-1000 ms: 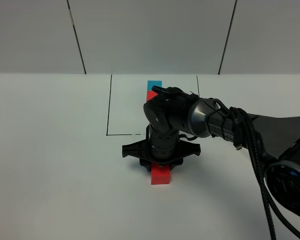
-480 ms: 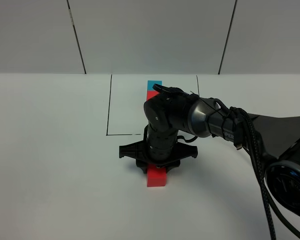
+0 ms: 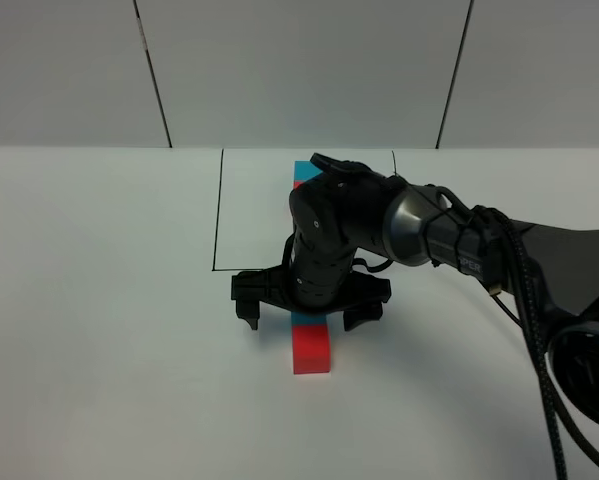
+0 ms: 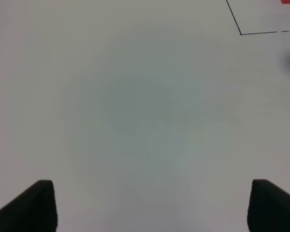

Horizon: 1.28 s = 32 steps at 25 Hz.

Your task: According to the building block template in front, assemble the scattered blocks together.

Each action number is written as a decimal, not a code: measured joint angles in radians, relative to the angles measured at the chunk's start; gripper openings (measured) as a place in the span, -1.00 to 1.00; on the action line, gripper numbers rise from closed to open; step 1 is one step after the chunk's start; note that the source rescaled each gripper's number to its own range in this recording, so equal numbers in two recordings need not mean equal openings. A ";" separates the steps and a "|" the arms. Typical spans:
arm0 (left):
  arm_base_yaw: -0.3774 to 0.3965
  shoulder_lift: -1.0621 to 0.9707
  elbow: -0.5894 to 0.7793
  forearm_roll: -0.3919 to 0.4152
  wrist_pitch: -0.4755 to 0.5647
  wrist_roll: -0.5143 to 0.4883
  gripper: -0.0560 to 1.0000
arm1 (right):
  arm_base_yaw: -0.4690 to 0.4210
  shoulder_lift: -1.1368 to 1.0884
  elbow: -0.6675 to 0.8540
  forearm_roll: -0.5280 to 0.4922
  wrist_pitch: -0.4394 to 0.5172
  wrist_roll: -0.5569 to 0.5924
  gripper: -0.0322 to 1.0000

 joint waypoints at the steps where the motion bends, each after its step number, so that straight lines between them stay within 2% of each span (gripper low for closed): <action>1: 0.000 0.000 0.000 0.000 0.000 0.000 0.78 | 0.000 -0.022 0.000 0.000 0.000 -0.010 1.00; 5: 0.000 0.000 0.000 0.000 0.000 0.000 0.78 | -0.007 -0.098 0.000 -0.008 0.015 -0.052 1.00; 9: 0.000 0.000 0.000 0.000 0.000 0.000 0.78 | -0.056 -0.182 0.000 -0.071 0.028 -0.074 1.00; 12: 0.000 0.000 0.000 0.000 0.000 0.000 0.78 | -0.139 -0.253 0.000 -0.114 0.033 -0.077 1.00; 16: 0.000 0.000 0.000 0.000 0.000 0.000 0.78 | -0.306 -0.334 0.042 -0.138 0.048 -0.123 1.00; 21: 0.000 0.000 0.000 0.000 0.000 0.000 0.78 | -0.549 -0.467 0.240 -0.106 0.029 -0.250 1.00; 25: 0.000 0.000 0.000 0.000 0.000 0.000 0.78 | -0.718 -0.642 0.441 -0.090 -0.050 -0.350 1.00; 29: 0.000 0.000 0.000 0.000 0.000 0.000 0.78 | -0.847 -0.851 0.633 -0.089 -0.133 -0.384 1.00; 32: 0.000 0.000 0.000 0.000 0.000 0.000 0.78 | -0.888 -1.004 0.735 -0.090 -0.156 -0.392 1.00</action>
